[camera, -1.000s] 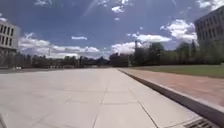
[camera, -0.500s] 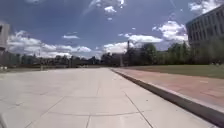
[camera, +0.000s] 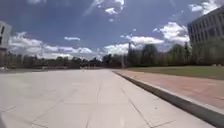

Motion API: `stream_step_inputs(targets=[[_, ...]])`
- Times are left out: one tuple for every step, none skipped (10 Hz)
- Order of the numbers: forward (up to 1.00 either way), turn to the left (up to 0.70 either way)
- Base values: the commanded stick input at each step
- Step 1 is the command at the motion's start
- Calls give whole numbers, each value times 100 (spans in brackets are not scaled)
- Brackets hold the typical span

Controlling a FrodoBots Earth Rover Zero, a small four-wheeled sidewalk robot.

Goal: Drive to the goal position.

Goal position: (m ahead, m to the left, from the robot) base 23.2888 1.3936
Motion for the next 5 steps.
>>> stream_step_inputs(targets=[[70,0],[70,0],[70,0],[70,0],[70,0]])
